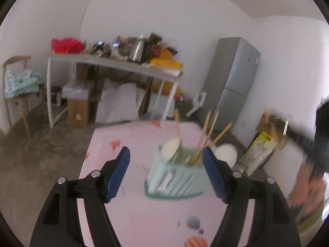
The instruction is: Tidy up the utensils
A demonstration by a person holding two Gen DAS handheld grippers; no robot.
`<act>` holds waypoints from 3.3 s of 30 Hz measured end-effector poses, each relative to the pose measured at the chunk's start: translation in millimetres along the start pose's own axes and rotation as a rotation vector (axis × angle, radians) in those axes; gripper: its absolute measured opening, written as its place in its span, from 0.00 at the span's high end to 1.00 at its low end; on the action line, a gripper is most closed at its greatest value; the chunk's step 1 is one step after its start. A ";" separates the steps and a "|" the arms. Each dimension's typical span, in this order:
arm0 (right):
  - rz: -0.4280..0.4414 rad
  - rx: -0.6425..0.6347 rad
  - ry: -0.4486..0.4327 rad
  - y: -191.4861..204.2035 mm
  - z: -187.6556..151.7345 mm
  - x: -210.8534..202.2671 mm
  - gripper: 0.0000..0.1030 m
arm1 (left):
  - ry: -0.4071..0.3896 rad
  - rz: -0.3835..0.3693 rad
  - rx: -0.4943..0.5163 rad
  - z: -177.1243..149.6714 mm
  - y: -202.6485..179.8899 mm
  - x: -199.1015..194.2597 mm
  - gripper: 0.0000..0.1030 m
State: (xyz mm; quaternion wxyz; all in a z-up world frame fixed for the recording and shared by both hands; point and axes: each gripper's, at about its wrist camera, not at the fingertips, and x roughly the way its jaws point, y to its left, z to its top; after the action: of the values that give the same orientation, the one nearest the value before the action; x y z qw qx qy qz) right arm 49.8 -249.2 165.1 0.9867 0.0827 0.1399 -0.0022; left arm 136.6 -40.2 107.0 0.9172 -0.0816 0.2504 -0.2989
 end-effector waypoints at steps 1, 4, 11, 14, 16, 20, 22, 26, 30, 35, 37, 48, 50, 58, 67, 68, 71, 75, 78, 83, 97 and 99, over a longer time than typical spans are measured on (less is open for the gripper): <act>0.005 0.009 -0.033 1.2 7.8 3.0 0.96 | 0.023 -0.002 -0.022 -10.5 5.1 -0.6 0.32; 0.022 0.046 -0.141 4.9 25.0 14.9 0.96 | 0.093 -0.007 -0.071 -38.3 15.9 -0.3 0.32; -0.045 0.058 -0.276 5.5 25.6 60.2 0.96 | 0.113 0.042 -0.101 -62.8 33.4 -11.1 0.32; -0.075 0.059 -0.293 0.9 21.8 78.8 0.96 | 0.099 0.069 -0.099 -61.0 40.0 -15.2 0.32; -0.103 0.052 -0.294 -0.8 17.6 90.6 0.96 | 0.093 0.083 -0.105 -58.6 45.0 -17.7 0.32; -0.142 0.037 -0.271 -1.1 5.3 105.6 0.96 | 0.092 0.107 -0.126 -59.6 54.8 -18.2 0.32; -0.157 0.028 -0.262 -1.5 -1.0 109.1 0.96 | 0.095 0.114 -0.135 -61.0 59.3 -17.3 0.32; -0.180 -0.013 -0.237 -1.6 -17.3 112.5 0.96 | 0.105 0.119 -0.141 -62.0 62.1 -12.4 0.32; -0.166 -0.053 -0.174 -3.1 -41.1 106.9 0.96 | 0.106 0.117 -0.129 -61.1 58.1 -7.8 0.30; -0.152 -0.089 -0.108 -4.8 -60.4 78.2 0.66 | 0.102 0.115 -0.106 -62.1 50.0 -7.6 0.23; -0.152 -0.089 -0.109 -5.9 -62.3 60.0 0.52 | 0.097 0.115 -0.093 -61.0 45.4 -7.3 0.20; -0.191 -0.069 0.016 -6.9 -87.0 -11.3 0.26 | 0.093 0.243 -0.016 -59.2 4.9 -4.1 0.06; -0.230 -0.073 0.112 -2.2 -99.5 -8.2 0.21 | 0.115 0.284 0.009 -61.9 -2.7 -0.2 0.06; -0.344 -0.125 0.304 14.9 -140.3 -0.7 0.10 | 0.143 0.467 0.068 -72.0 -23.9 7.2 0.05; -0.453 -0.125 0.294 4.9 -138.3 -9.4 0.08 | 0.150 0.624 0.080 -70.4 -26.3 6.9 0.05; -0.462 -0.115 0.294 1.9 -138.2 -10.4 0.08 | 0.144 0.635 0.084 -70.4 -26.6 5.6 0.05; -0.487 -0.089 0.300 -5.4 -138.4 -11.9 0.08 | 0.131 0.668 0.102 -69.7 -27.8 4.0 0.05; -0.513 -0.068 0.312 -14.1 -138.9 -11.6 0.08 | 0.129 0.696 0.095 -69.2 -25.2 2.0 0.06; -0.518 -0.054 0.316 -17.7 -138.4 -11.6 0.08 | 0.137 0.701 0.079 -68.9 -24.4 1.8 0.05; -0.520 -0.062 0.317 -17.1 -138.1 -11.9 0.08 | 0.148 0.701 0.070 -68.9 -23.2 3.2 0.06; -0.525 -0.086 0.321 -14.5 -137.0 -10.6 0.08 | 0.166 0.692 0.068 -73.9 -22.9 7.4 0.05; -0.527 -0.089 0.319 -14.2 -136.9 -10.9 0.08 | 0.167 0.691 0.067 -74.3 -22.7 7.5 0.05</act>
State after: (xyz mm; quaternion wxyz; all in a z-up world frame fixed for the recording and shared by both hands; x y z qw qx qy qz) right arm 1.2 -241.0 36.2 0.9203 -0.0003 0.3098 -0.2388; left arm 92.5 -63.0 46.8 0.9427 0.0629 0.3272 0.0153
